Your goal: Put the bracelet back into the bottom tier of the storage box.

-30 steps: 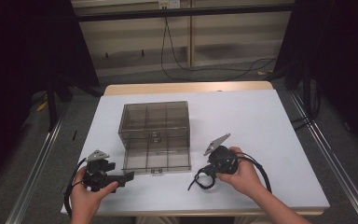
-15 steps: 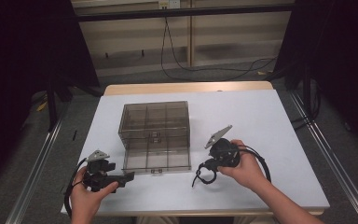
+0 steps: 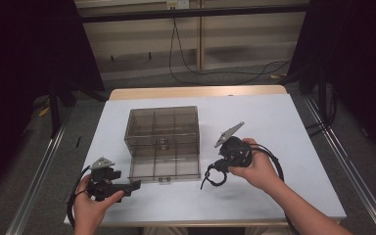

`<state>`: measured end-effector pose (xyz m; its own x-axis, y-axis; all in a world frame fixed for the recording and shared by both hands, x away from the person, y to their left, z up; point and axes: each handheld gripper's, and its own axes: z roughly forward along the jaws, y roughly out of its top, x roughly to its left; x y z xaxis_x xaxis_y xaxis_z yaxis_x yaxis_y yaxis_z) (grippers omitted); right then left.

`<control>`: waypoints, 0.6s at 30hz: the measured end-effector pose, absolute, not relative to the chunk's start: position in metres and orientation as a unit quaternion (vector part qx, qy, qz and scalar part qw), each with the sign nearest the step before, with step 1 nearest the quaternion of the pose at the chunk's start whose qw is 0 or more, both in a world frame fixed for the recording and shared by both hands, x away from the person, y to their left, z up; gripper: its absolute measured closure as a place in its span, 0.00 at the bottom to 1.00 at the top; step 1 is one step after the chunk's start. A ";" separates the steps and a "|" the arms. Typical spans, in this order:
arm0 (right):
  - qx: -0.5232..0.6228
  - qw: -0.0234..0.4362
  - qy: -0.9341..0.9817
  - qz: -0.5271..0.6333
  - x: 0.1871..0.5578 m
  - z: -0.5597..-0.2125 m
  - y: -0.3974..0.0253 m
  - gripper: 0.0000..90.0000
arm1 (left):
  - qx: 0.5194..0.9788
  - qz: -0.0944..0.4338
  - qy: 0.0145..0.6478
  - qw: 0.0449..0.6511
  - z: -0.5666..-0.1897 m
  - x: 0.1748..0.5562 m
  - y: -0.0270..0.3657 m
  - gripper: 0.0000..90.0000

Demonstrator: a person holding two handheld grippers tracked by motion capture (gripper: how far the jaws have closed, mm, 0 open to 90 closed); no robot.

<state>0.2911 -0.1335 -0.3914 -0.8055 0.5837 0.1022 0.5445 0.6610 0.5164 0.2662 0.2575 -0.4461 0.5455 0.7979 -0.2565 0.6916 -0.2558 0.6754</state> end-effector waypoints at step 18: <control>0.318 0.042 0.905 0.279 0.302 -0.373 -0.136 0.94 | 0.790 0.066 0.471 0.387 -0.447 0.266 0.256 0.10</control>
